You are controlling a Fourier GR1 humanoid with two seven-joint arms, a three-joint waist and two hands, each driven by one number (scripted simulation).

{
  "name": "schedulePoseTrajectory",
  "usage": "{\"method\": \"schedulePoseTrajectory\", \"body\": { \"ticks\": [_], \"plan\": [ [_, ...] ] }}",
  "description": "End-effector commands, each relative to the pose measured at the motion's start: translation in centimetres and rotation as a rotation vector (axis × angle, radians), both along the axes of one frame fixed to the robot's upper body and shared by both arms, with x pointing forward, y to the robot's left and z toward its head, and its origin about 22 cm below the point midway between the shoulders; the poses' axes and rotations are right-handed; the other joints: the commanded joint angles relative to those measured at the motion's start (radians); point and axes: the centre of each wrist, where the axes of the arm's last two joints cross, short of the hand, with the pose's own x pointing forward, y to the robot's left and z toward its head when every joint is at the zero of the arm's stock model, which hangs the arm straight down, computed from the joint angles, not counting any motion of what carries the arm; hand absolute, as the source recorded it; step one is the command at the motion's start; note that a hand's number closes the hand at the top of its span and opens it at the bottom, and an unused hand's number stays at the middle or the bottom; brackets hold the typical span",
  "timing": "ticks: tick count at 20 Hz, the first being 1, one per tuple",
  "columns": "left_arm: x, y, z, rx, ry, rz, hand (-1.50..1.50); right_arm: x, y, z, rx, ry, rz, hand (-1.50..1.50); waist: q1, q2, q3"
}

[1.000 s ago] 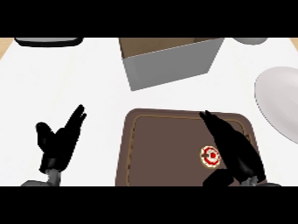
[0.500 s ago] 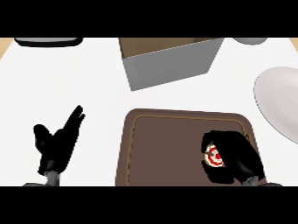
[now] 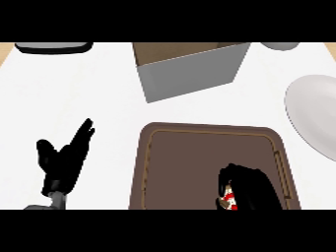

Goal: Pick the cupcake from the tray and place it in the plate

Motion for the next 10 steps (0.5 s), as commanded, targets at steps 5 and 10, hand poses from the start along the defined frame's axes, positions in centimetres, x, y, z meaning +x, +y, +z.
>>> {"method": "schedulePoseTrajectory", "body": {
  "ticks": [5, 10],
  "plan": [
    [-0.1, 0.7, -0.8, -0.001, 0.056, 0.004, 0.0, -1.3, 1.4, 3.6, 0.206, -0.449, -0.082, 1.5, -0.011, 0.006, -0.005],
    [-0.9, -1.8, -1.5, -0.014, 0.047, 0.006, 0.0, -3.1, -0.8, 4.4, 0.273, -0.575, -0.235, 1.5, -0.011, 0.008, -0.005]
  ]
}}
